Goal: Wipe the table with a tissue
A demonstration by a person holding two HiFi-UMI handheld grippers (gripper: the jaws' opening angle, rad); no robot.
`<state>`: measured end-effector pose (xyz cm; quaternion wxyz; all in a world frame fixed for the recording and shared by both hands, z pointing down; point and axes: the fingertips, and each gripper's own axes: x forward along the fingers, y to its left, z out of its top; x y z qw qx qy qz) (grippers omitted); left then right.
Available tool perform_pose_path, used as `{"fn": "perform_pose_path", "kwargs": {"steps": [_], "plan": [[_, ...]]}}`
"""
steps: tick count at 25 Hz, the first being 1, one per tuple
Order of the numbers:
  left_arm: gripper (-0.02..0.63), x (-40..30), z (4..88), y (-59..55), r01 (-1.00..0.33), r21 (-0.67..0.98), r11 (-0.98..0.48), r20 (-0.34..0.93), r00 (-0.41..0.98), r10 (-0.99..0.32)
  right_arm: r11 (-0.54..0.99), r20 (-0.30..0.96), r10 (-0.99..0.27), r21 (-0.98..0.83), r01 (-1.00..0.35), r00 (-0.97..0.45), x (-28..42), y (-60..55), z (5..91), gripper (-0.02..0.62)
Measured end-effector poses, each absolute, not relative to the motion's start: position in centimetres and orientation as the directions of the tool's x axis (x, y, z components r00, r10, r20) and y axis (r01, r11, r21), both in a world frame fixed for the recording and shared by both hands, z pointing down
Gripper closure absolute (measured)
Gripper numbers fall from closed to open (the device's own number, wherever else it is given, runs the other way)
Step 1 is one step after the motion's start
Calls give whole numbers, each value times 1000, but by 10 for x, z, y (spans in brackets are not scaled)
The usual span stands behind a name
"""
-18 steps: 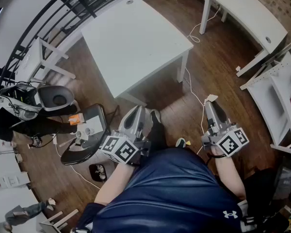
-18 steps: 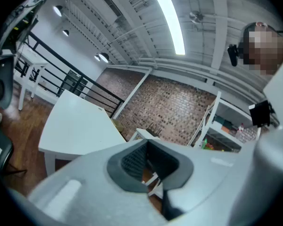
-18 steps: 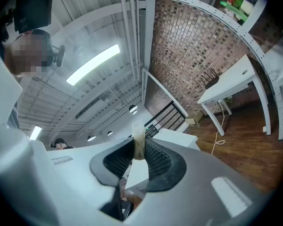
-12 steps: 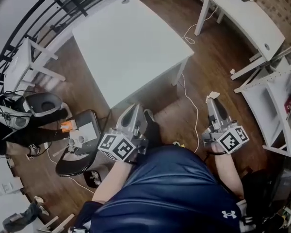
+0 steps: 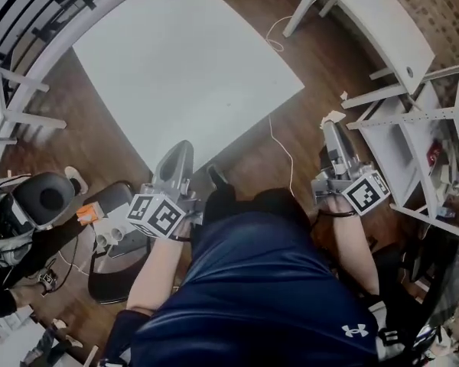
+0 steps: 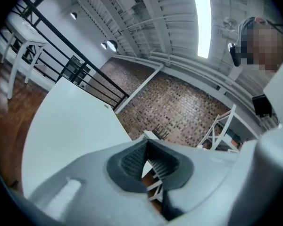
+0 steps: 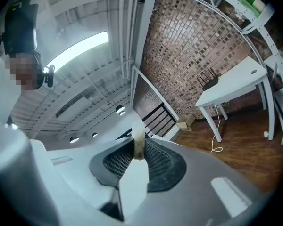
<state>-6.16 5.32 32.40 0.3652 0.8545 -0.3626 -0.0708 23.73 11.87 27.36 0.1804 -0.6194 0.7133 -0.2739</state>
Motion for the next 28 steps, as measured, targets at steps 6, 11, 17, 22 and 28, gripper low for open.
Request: {"fn": "perform_pose_path", "kwargs": {"steps": [6,11,17,22,28], "plan": [[600,-63,351,42,-598,690,-408,205,702,-682,48,199,-960,-576,-816,-197,254,87,315,518],[600,-60,360,27,-659,667,-348,278,653,-705,52,448,-862,-388,-920,-238,272,45,385,518],[600,-55,364,17,-707,645,-289,346,608,-715,87,629,-736,-280,-956,-251,292,9,457,518],[600,-42,379,15,-720,643,-261,388,600,-699,116,736,-633,-216,-969,-240,307,-5,506,518],[600,-37,392,7,-721,650,-242,406,598,-691,158,817,-537,-147,-976,-210,312,-18,534,517]]}}
